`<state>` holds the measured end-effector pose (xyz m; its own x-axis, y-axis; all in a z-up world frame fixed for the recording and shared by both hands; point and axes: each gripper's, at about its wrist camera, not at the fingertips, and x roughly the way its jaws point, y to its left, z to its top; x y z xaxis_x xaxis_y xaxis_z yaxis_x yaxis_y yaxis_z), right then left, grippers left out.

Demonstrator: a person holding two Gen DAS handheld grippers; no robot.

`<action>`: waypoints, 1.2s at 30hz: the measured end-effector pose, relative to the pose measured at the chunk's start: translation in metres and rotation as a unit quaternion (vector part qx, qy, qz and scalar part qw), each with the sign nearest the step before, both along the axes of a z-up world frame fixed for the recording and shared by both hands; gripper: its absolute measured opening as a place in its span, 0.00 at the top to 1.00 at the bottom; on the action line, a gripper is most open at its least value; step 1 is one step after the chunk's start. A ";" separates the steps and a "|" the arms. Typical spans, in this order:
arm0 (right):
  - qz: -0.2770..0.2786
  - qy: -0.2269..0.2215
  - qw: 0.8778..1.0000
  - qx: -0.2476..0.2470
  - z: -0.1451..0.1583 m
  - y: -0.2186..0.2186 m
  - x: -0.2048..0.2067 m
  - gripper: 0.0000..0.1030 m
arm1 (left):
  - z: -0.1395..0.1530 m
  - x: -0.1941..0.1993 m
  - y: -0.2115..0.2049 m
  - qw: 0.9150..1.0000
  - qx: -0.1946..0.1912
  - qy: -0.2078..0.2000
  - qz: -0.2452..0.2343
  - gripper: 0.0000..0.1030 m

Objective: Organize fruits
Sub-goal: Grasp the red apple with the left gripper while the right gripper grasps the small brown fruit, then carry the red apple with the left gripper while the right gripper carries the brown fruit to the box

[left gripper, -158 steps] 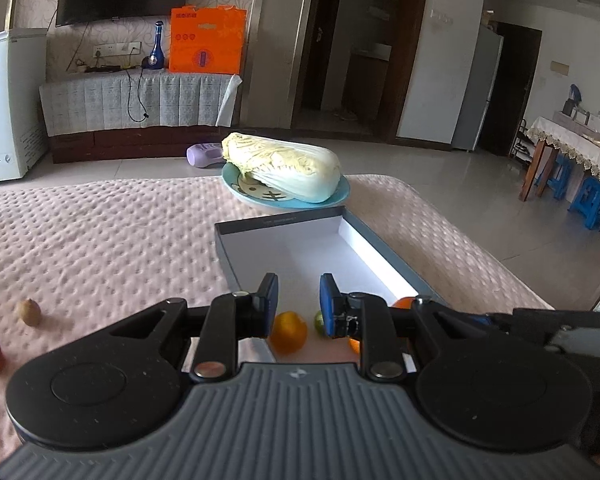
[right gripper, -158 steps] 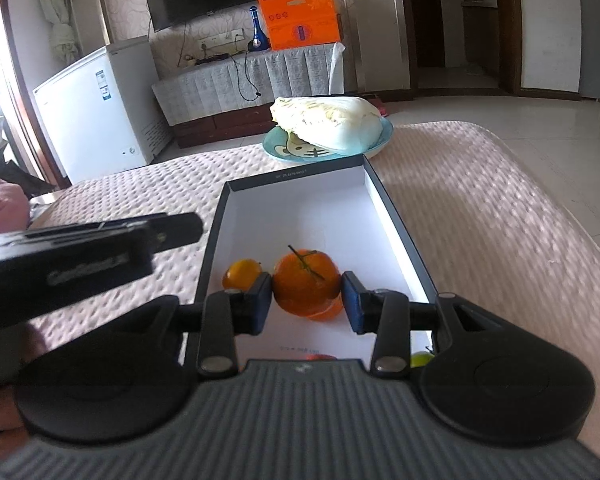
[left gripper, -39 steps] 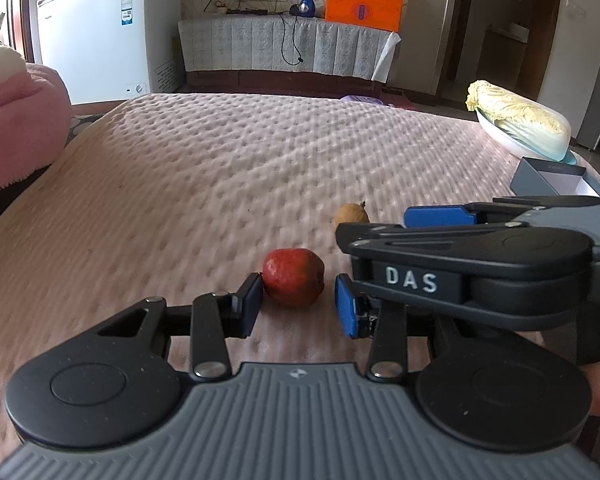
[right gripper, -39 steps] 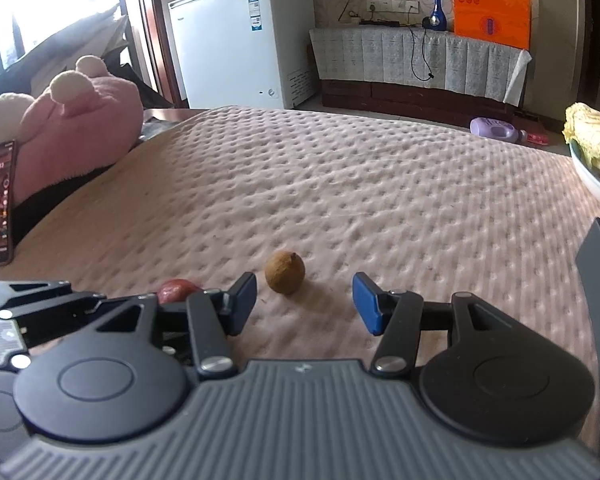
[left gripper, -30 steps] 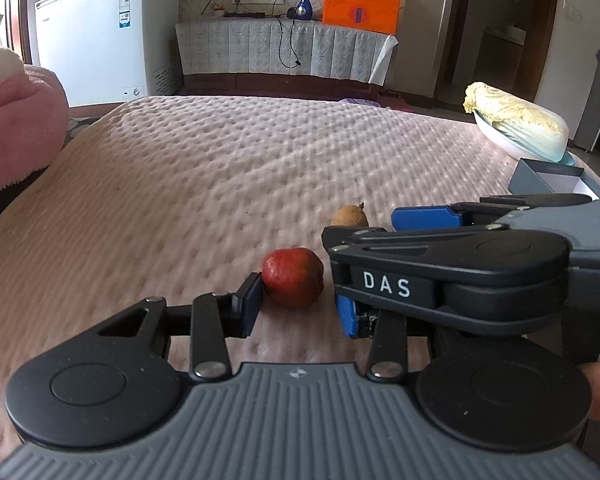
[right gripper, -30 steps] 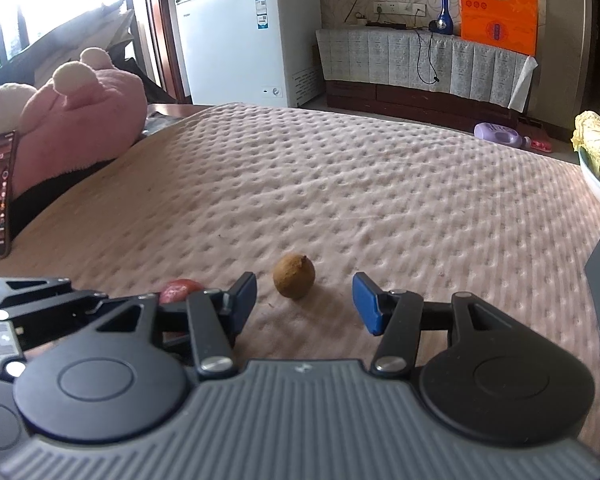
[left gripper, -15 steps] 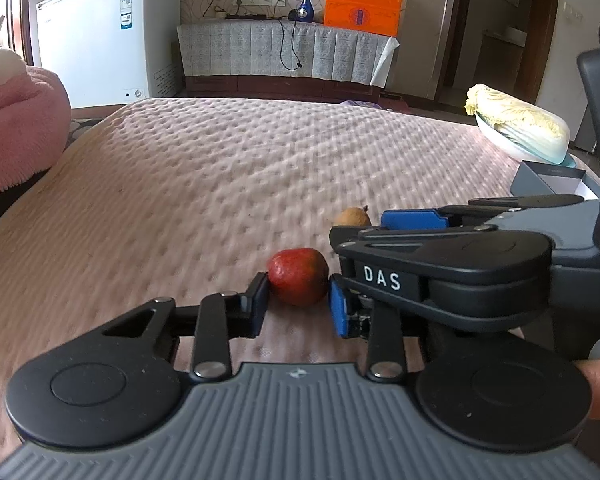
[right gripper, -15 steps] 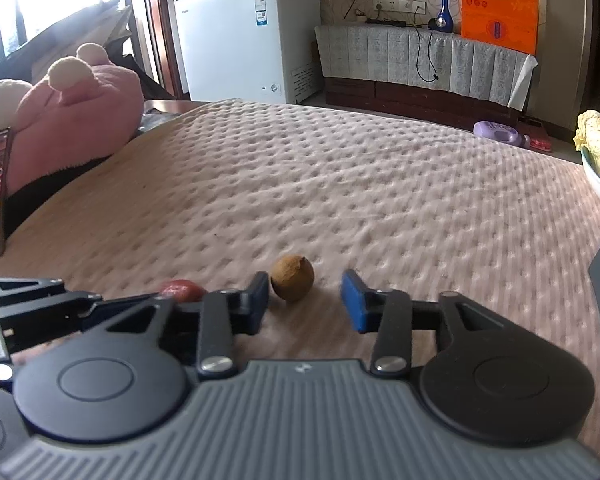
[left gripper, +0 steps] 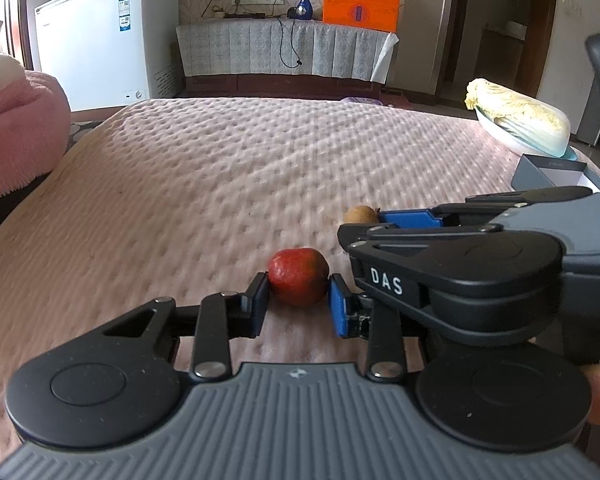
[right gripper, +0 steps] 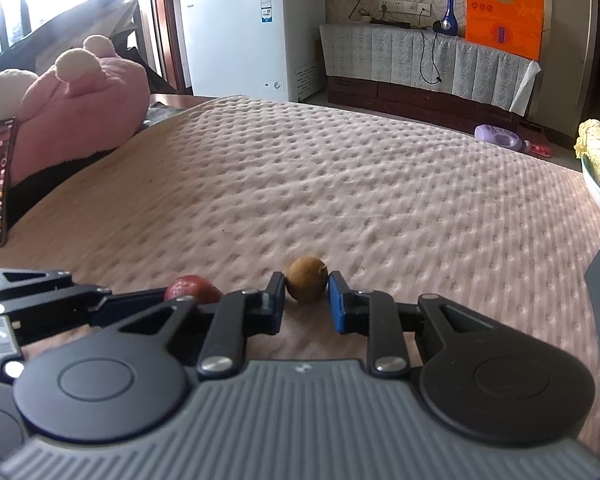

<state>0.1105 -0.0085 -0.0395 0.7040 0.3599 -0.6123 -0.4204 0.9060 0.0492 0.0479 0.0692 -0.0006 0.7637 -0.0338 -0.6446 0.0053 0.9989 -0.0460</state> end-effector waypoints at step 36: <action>-0.046 -0.045 0.998 0.027 0.063 -0.070 -0.149 0.74 | 0.056 -0.092 -0.025 0.999 0.007 -0.039 -0.008 0.64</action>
